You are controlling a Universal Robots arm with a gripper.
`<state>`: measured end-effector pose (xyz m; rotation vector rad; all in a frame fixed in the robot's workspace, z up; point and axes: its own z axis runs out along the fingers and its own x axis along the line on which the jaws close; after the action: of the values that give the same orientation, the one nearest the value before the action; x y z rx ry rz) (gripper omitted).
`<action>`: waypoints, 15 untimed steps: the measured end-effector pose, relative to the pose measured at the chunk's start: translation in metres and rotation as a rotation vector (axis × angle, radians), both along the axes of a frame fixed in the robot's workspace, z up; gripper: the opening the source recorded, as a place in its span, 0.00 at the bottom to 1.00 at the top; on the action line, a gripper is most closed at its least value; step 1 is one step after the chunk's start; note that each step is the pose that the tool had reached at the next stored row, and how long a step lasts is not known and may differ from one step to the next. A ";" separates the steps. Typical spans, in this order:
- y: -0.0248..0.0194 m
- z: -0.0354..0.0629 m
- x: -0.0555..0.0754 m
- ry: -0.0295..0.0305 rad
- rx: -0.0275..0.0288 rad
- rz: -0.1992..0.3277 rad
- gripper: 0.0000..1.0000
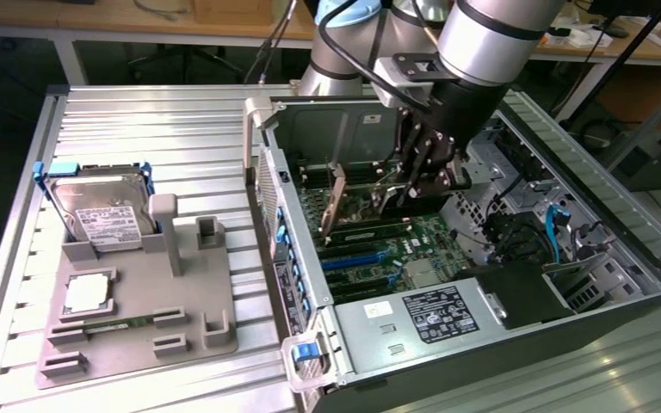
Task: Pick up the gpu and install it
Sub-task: 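Insert the gpu into the slot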
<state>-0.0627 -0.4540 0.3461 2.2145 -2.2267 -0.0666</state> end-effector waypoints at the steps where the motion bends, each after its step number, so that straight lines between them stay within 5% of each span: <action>1: 0.0000 -0.0006 0.000 0.0000 0.0003 0.000 0.27; 15: 0.0000 -0.0090 0.000 0.0000 0.0074 0.000 0.27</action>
<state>-0.0628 -0.4540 0.3371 2.2181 -2.2302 -0.0750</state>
